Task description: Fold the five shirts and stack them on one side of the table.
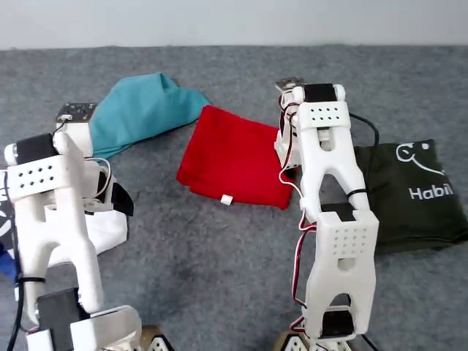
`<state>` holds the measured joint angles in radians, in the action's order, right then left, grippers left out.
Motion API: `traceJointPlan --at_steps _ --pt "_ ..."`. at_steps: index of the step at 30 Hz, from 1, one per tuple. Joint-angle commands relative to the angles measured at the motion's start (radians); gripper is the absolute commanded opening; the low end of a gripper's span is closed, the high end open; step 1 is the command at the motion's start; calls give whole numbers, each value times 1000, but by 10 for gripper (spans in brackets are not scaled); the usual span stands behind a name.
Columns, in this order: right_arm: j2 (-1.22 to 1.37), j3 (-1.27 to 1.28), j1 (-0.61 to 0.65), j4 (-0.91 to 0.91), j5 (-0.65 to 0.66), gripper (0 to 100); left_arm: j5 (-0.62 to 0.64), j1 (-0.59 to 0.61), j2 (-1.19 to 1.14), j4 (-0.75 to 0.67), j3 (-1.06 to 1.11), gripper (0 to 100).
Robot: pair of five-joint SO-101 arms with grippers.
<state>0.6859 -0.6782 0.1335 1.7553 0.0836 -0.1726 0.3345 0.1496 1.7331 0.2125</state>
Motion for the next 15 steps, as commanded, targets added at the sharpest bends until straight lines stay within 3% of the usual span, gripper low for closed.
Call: traceJointPlan --at_steps 1,15 --pt "-74 0 7 38 -130 212 -12 -6 32 -2 2 272" --pt "-22 3 51 30 -143 212 -11 -6 34 -3 4 272"
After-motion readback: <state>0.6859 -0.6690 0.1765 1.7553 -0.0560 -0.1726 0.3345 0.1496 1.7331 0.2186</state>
